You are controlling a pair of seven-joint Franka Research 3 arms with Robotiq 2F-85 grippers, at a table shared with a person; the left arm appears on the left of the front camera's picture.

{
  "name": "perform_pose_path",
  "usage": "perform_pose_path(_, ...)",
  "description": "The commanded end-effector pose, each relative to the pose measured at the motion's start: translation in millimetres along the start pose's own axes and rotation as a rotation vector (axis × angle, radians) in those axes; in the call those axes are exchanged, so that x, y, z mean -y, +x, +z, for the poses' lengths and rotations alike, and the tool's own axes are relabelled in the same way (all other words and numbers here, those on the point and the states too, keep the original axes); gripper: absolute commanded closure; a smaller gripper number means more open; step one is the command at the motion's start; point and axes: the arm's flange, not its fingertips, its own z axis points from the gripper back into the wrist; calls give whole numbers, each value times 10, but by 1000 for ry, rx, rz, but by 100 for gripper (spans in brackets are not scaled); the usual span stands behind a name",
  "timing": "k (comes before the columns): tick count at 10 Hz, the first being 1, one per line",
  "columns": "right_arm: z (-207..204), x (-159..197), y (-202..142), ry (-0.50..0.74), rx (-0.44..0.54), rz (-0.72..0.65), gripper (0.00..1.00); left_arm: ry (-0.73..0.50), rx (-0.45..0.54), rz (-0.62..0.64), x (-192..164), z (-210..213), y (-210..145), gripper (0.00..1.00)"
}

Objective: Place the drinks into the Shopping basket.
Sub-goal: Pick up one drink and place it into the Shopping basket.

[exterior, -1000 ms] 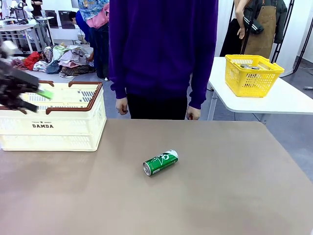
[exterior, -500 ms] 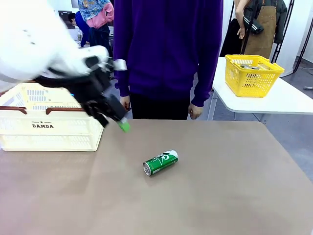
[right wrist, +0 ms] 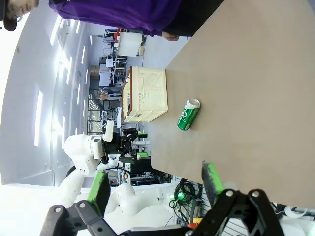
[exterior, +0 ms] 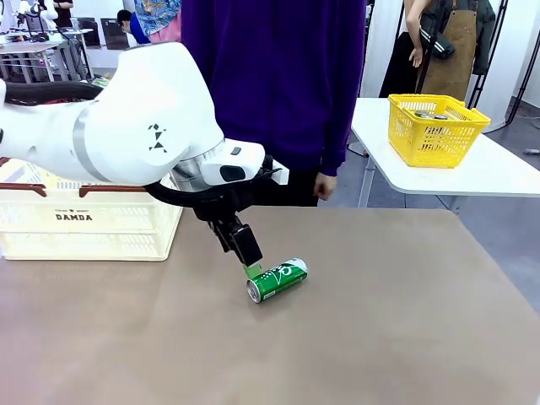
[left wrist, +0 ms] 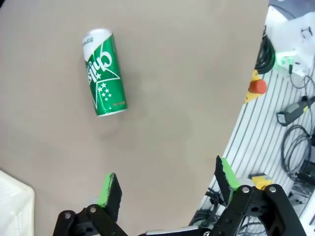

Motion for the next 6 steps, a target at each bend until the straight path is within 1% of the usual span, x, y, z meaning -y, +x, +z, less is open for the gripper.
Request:
perform_pose_path(1,17,-13,28,24,8,27,0,6,-5,27,36,99,-68,0)
perform_pose_path(3,17,-13,28,24,8,27,0,0,0,10,4,39,-11,0)
perform_pose_path(4,17,-13,28,24,8,27,0,93,-2,79,-53,-58,179,0)
perform_pose_path(5,17,-13,28,24,8,27,0,116,17,57,-90,-97,359,0)
perform_pose_path(6,17,-13,28,24,8,27,0,124,-4,113,-159,-162,512,0)
